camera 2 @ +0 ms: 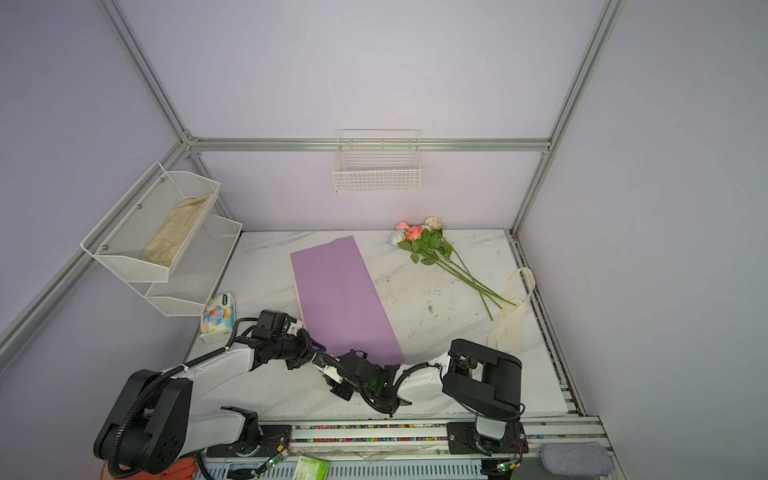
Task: Tie the bouquet of fake flowers
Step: 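Reach right gripper across to the paper's corner nearest the robot and pinch it, then lift the pinched corner with right gripper and flip the paper over toward the roses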
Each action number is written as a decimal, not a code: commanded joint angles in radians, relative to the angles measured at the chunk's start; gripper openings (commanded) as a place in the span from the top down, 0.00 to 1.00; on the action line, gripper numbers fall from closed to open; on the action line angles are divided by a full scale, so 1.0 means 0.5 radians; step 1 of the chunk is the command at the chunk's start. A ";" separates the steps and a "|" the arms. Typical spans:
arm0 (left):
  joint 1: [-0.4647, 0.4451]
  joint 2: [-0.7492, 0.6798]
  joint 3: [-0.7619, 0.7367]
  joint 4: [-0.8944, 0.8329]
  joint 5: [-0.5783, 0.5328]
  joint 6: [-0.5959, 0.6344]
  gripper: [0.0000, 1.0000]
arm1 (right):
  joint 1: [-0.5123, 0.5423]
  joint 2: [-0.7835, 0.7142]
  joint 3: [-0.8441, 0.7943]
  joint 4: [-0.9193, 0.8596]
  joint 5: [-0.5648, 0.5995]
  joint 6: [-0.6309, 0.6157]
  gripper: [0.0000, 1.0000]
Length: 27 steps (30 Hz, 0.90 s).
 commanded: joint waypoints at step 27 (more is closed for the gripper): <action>0.000 -0.743 0.562 -0.560 -0.376 0.409 0.21 | -1.146 -1.135 -0.341 0.140 -0.615 1.124 1.00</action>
